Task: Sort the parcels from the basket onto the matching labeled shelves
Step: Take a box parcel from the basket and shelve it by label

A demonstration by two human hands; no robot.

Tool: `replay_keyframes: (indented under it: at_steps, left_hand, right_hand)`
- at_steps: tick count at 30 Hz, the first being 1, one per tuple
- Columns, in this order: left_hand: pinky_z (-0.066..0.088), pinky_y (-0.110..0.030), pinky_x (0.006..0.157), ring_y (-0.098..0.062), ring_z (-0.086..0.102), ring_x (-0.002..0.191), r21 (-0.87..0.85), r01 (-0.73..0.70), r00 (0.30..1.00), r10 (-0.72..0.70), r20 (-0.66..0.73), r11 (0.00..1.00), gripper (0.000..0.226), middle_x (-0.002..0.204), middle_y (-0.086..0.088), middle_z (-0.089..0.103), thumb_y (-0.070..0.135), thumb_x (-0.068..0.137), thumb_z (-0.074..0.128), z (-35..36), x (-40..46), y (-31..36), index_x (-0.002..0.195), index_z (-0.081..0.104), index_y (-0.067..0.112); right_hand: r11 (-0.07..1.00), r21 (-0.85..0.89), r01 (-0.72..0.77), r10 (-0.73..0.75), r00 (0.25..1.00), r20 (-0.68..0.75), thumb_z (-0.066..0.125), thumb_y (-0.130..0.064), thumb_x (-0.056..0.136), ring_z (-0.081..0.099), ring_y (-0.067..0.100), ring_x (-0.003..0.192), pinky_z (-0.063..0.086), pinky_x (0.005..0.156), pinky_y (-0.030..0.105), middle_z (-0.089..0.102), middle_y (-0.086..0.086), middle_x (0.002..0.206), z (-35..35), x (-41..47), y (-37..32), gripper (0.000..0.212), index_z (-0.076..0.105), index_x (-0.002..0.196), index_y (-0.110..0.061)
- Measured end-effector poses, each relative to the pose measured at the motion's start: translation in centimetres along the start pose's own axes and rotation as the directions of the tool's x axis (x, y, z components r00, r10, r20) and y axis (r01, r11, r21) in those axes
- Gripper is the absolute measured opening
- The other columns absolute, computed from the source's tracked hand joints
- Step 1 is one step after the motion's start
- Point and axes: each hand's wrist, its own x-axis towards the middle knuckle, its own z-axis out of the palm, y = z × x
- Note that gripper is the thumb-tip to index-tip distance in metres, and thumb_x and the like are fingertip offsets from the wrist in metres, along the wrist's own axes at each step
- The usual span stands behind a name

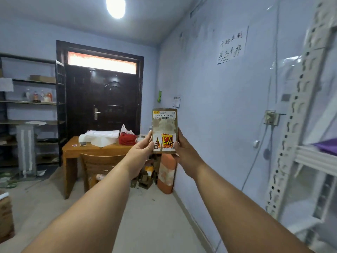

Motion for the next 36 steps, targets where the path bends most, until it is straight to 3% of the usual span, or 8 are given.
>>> replay_keyframes:
  at_steps: [6, 10, 15, 18, 22, 27, 30, 36]
  left_hand:
    - [0.045, -0.037, 0.096, -0.015, 0.059, 0.116, -0.058, 0.022, 0.938, 0.0, 0.348, 0.998, 0.039, 0.122, 0.012, 0.067, 0.026, 0.096, 0.056, 8.7, -2.1, -0.1, 0.127, 0.051, 0.05]
    - [0.041, -0.04, 0.102, -0.01, 0.056, 0.119, -0.088, 0.076, 0.799, -0.008, 0.602, 0.993, 0.042, 0.124, 0.018, 0.064, 0.022, 0.098, 0.053, 15.6, -7.7, -0.9, 0.128, 0.049, 0.051]
    - [0.046, -0.035, 0.091, -0.01, 0.062, 0.106, -0.112, 0.176, 0.584, -0.012, 0.811, 0.978, 0.043, 0.118, 0.01, 0.068, 0.015, 0.1, 0.046, 23.1, -18.0, -1.5, 0.129, 0.048, 0.047]
    - [0.049, -0.033, 0.084, -0.011, 0.064, 0.094, -0.096, 0.186, 0.493, -0.008, 0.87, 0.978, 0.038, 0.109, 0.006, 0.072, 0.012, 0.101, 0.046, 27.9, -25.1, -1.0, 0.119, 0.057, 0.044]
    - [0.048, -0.037, 0.091, -0.013, 0.063, 0.104, -0.083, 0.174, 0.399, 0.007, 0.917, 0.981, 0.039, 0.101, 0.015, 0.072, 0.013, 0.099, 0.051, 33.1, -34.1, 0.5, 0.127, 0.055, 0.04]
    - [0.045, -0.036, 0.096, -0.015, 0.061, 0.106, -0.066, 0.162, 0.245, 0.024, 0.969, 0.985, 0.046, 0.104, 0.013, 0.07, 0.012, 0.097, 0.053, 38.8, -44.3, 2.3, 0.134, 0.049, 0.039]
    - [0.056, -0.025, 0.077, -0.008, 0.07, 0.092, -0.098, 0.166, 0.181, 0.068, 0.981, 0.981, 0.044, 0.093, 0.015, 0.075, 0.009, 0.097, 0.053, 41.4, -50.9, 4.0, 0.125, 0.053, 0.042]
    - [0.049, -0.037, 0.099, -0.016, 0.066, 0.107, -0.063, 0.174, 0.103, 0.045, 0.994, 0.983, 0.049, 0.121, 0.001, 0.068, 0.014, 0.095, 0.057, 46.8, -63.0, 5.1, 0.135, 0.049, 0.041]
  right_hand:
    - [0.998, -0.034, -0.049, 0.032, 0.923, -0.383, 0.037, -0.022, 0.105, 0.049, 0.011, 0.129, 0.044, 0.091, 0.019, 0.047, -0.01, 0.146, -6.2, -10.7, -2.4, 0.051, 0.025, 0.149, -0.047]
    - [0.985, -0.077, -0.152, 0.076, 0.795, -0.602, 0.037, -0.017, 0.105, 0.055, 0.011, 0.123, 0.048, 0.092, 0.02, 0.053, -0.006, 0.141, -8.6, -22.1, -4.4, 0.053, 0.027, 0.148, -0.046]
    - [0.925, -0.125, -0.358, 0.115, 0.579, -0.807, 0.041, -0.02, 0.103, 0.048, 0.008, 0.127, 0.037, 0.112, 0.035, 0.048, -0.018, 0.137, -8.3, -37.0, -8.3, 0.056, 0.026, 0.141, -0.058]
    - [0.901, -0.092, -0.425, 0.112, 0.431, -0.895, 0.04, -0.019, 0.103, 0.047, 0.01, 0.13, 0.035, 0.114, 0.038, 0.046, -0.012, 0.147, -8.0, -45.8, -10.8, 0.056, 0.025, 0.142, -0.058]
    - [0.878, -0.069, -0.474, 0.077, 0.283, -0.956, 0.038, -0.023, 0.105, 0.043, 0.007, 0.13, 0.033, 0.107, 0.026, 0.043, -0.013, 0.147, -7.0, -56.1, -14.8, 0.054, 0.019, 0.149, -0.049]
    - [0.823, -0.031, -0.567, 0.037, 0.108, -0.993, 0.039, -0.037, 0.102, 0.044, 0.016, 0.133, 0.035, 0.112, 0.045, 0.045, -0.019, 0.146, -6.9, -67.7, -18.1, 0.052, 0.018, 0.139, -0.067]
    - [0.847, -0.025, -0.531, 0.021, 0.081, -0.997, 0.038, -0.029, 0.104, 0.045, 0.011, 0.128, 0.038, 0.106, 0.035, 0.045, -0.02, 0.142, -7.0, -75.0, -20.4, 0.054, 0.019, 0.143, -0.06]
    - [0.851, -0.048, -0.524, -0.015, 0.068, -0.998, 0.037, -0.02, 0.105, 0.04, 0.009, 0.135, 0.031, 0.112, 0.033, 0.042, -0.016, 0.148, -7.2, -88.4, -23.9, 0.056, 0.02, 0.147, -0.052]
